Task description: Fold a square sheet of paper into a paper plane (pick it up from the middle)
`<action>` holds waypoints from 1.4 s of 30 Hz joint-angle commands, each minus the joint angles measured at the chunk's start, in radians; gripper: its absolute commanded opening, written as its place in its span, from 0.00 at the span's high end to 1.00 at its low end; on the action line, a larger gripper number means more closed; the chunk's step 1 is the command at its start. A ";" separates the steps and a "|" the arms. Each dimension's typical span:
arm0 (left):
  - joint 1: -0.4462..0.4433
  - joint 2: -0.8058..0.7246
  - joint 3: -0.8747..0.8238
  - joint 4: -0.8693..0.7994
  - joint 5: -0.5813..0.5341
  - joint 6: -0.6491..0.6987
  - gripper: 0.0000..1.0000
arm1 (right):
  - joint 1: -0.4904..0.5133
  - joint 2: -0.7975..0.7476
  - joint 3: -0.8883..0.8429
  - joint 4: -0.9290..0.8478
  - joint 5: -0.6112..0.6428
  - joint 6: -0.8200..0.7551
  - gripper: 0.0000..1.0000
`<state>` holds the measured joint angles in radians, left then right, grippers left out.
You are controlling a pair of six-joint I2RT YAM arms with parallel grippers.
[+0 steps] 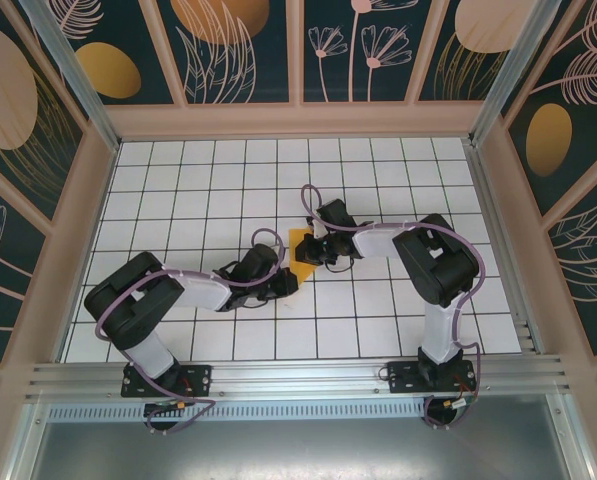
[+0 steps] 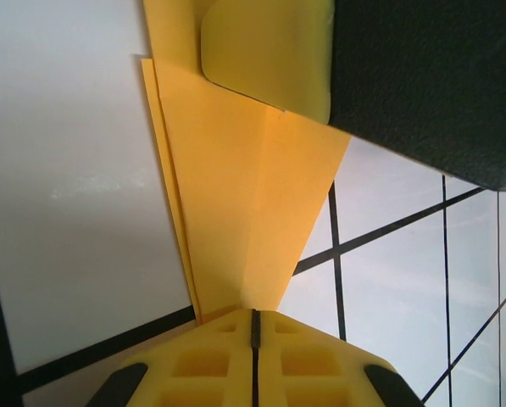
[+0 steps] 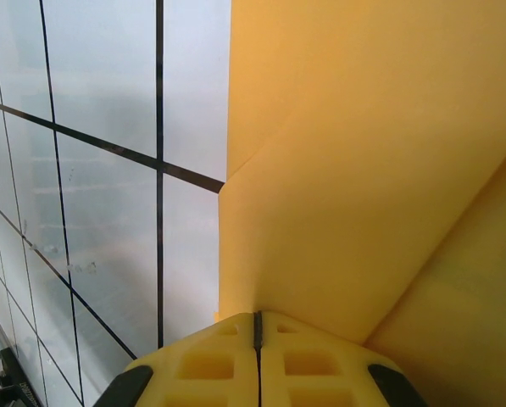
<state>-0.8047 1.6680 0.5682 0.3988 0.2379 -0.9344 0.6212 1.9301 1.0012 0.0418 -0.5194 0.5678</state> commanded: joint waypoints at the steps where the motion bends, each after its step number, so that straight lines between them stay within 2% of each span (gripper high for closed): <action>1: -0.029 -0.007 -0.040 -0.153 0.037 -0.012 0.91 | -0.002 0.076 -0.024 -0.063 0.085 0.004 0.91; 42: -0.062 -0.059 -0.050 -0.344 0.005 0.058 0.94 | -0.011 0.095 -0.020 -0.077 0.098 0.009 0.92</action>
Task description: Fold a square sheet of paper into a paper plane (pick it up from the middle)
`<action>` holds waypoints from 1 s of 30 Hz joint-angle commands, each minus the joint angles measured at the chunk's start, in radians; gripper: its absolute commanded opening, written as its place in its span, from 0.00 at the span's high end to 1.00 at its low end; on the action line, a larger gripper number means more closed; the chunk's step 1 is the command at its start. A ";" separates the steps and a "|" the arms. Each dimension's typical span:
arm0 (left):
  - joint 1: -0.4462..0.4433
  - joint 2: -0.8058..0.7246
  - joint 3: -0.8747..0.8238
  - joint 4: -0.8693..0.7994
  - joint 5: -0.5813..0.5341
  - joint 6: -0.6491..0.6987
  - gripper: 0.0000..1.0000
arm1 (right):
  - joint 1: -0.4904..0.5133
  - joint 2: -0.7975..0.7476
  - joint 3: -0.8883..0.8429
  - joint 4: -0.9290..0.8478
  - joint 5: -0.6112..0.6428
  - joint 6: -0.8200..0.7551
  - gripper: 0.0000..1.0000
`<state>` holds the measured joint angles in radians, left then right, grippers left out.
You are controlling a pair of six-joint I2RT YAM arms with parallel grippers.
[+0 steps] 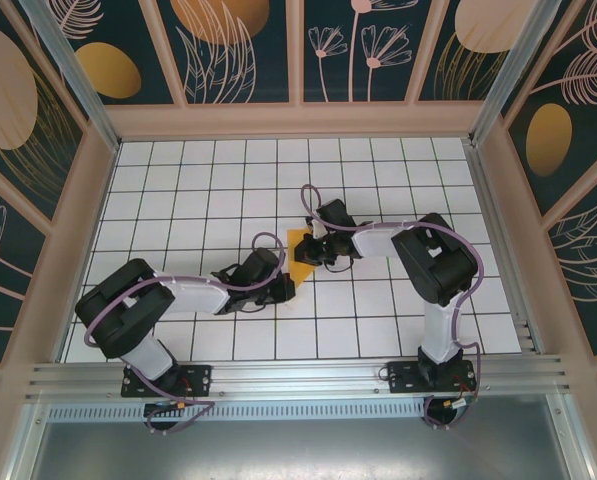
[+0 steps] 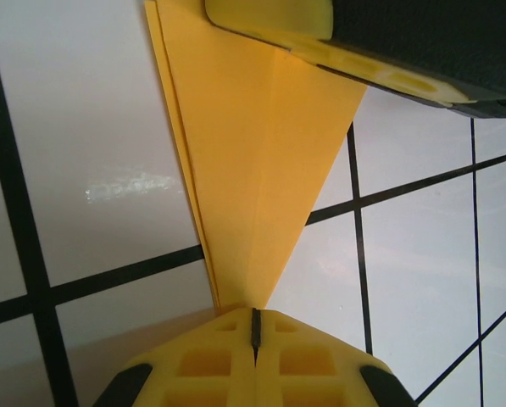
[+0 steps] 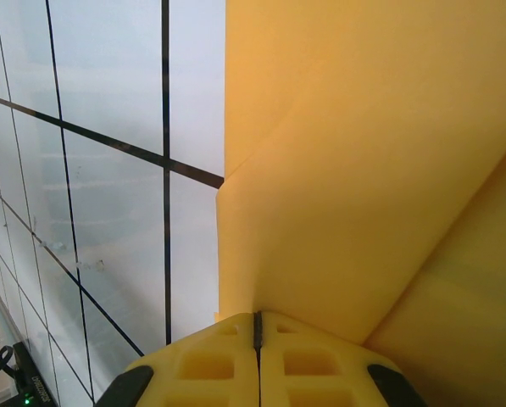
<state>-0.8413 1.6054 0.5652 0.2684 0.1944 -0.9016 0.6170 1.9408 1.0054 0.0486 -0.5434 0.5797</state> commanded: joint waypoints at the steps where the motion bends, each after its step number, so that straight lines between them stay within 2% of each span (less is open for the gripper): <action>1: -0.025 0.002 -0.040 -0.217 0.048 0.027 0.93 | -0.007 0.084 -0.025 -0.083 0.122 -0.003 0.92; 6: -0.025 -0.037 -0.004 -0.208 -0.013 0.019 0.92 | -0.007 0.082 -0.023 -0.083 0.122 0.000 0.92; 10: -0.024 -0.144 0.035 -0.175 -0.138 -0.001 0.91 | -0.008 0.073 -0.020 -0.075 0.109 0.009 0.92; 15: -0.022 -0.212 0.036 -0.084 -0.235 -0.019 0.89 | -0.008 0.064 -0.008 -0.068 0.099 0.020 0.92; 20: -0.022 -0.140 0.043 0.027 -0.182 -0.045 0.88 | -0.010 0.064 -0.007 -0.070 0.095 0.020 0.92; 30: -0.004 -0.004 0.057 0.101 -0.209 -0.069 0.94 | -0.010 0.060 -0.008 -0.059 0.079 0.027 0.92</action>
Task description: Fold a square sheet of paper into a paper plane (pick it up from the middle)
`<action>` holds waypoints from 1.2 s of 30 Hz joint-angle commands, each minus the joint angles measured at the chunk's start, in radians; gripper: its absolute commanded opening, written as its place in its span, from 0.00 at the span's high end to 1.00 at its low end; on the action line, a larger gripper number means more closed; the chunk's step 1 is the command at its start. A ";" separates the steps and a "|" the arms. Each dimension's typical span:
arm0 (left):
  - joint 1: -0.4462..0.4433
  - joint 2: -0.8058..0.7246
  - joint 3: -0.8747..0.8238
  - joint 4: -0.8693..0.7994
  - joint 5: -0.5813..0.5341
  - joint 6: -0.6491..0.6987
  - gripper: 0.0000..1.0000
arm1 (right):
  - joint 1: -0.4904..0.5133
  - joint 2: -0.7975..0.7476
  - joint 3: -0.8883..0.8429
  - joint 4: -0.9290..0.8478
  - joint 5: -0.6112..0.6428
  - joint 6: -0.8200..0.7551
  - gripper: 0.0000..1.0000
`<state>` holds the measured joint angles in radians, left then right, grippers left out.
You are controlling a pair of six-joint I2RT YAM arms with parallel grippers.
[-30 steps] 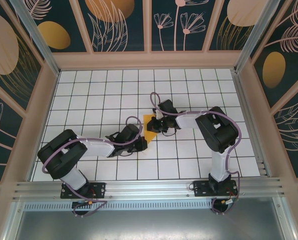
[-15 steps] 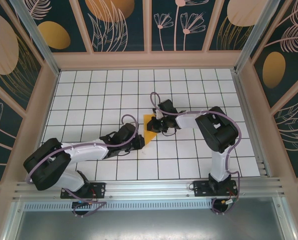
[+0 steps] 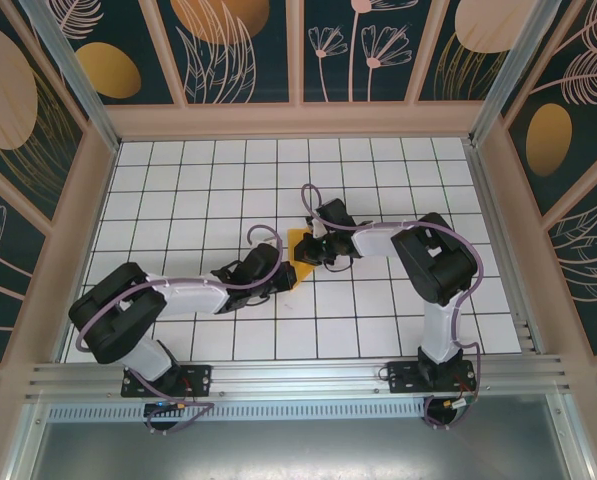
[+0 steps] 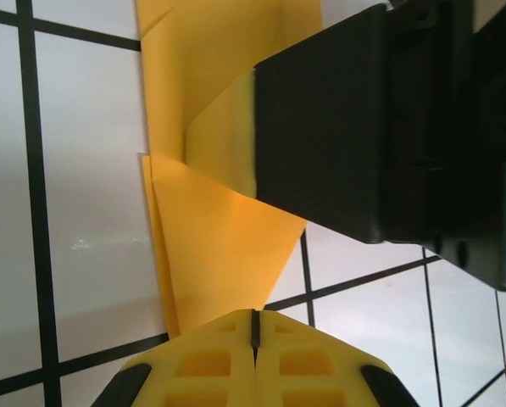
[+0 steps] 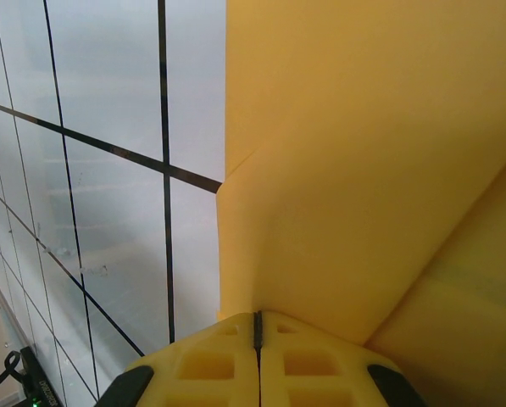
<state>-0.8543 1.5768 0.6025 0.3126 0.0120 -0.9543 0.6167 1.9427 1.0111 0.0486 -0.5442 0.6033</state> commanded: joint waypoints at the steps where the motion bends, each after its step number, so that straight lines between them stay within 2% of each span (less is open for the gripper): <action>1: 0.011 0.035 0.021 0.061 -0.027 -0.017 0.94 | -0.010 0.056 -0.014 -0.059 0.078 0.003 0.92; 13: 0.014 0.109 0.008 0.063 0.036 -0.012 0.97 | -0.016 -0.060 0.041 -0.063 0.046 -0.032 0.91; 19: 0.014 0.111 -0.006 0.050 0.042 -0.012 0.99 | -0.013 -0.109 -0.012 -0.049 0.034 -0.021 0.92; 30: 0.014 0.108 0.003 0.045 0.043 -0.012 0.99 | 0.011 -0.040 -0.047 -0.043 -0.013 -0.031 0.94; 36: 0.015 0.071 0.018 0.071 0.044 -0.015 0.96 | 0.009 -0.010 -0.049 -0.055 0.009 -0.028 0.95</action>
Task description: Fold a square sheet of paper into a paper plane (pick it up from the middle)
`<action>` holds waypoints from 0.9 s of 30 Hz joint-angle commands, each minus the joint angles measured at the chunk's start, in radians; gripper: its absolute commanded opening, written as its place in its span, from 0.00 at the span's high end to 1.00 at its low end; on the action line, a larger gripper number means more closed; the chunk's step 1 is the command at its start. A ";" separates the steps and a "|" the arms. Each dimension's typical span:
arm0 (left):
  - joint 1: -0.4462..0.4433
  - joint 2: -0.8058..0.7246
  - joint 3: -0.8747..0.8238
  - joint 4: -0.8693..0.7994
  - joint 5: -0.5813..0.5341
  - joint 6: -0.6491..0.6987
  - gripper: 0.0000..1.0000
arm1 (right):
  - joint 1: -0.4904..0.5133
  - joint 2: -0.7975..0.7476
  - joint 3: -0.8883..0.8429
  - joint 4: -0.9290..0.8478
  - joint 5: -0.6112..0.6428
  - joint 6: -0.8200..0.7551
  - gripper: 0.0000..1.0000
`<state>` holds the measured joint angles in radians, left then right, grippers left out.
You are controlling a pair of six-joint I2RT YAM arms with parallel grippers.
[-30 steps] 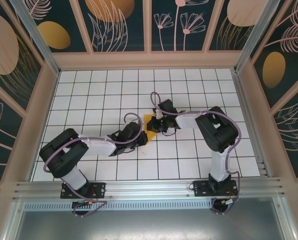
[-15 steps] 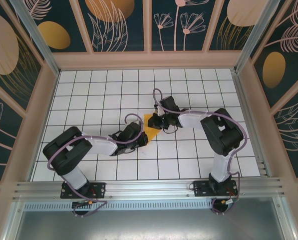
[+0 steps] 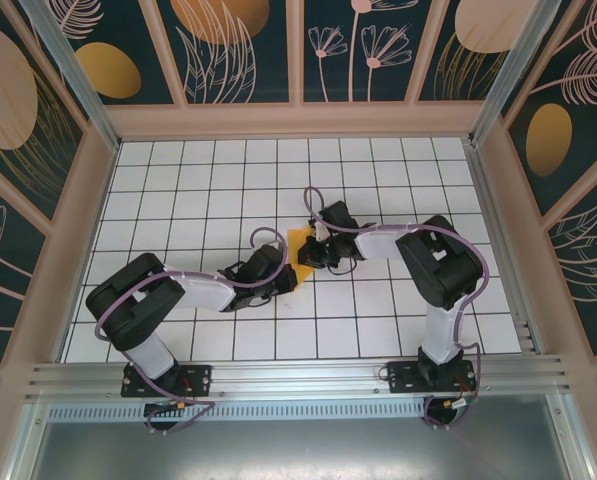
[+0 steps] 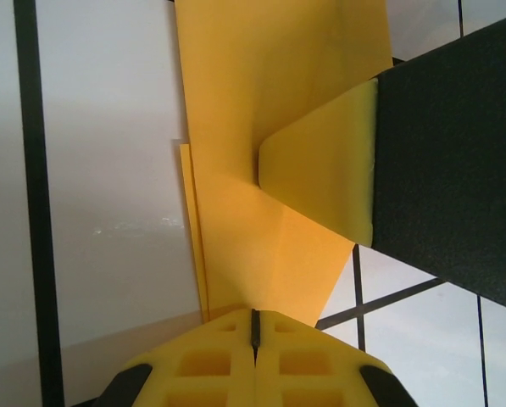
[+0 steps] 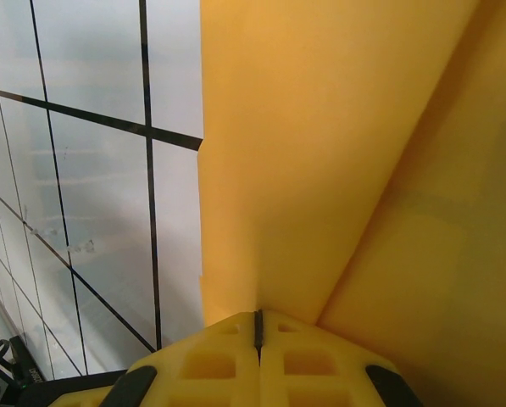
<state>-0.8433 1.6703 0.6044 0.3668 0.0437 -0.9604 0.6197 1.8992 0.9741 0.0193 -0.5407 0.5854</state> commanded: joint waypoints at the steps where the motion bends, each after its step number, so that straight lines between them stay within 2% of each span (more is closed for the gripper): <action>1: 0.003 -0.034 0.018 0.029 0.010 -0.011 0.94 | 0.007 0.032 -0.015 -0.025 0.008 -0.007 0.95; 7: 0.003 -0.047 0.038 0.069 0.013 -0.014 0.90 | 0.009 0.003 -0.024 -0.015 0.001 0.001 0.95; 13: 0.003 -0.001 0.025 0.038 0.045 -0.023 0.95 | 0.009 -0.003 -0.019 -0.017 0.001 -0.002 0.95; 27: 0.003 0.026 -0.024 -0.025 0.023 -0.031 1.00 | 0.020 -0.053 -0.033 -0.009 -0.020 -0.009 0.95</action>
<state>-0.8433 1.6714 0.5976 0.3717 0.0696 -0.9760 0.6235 1.8854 0.9638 0.0193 -0.5438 0.5858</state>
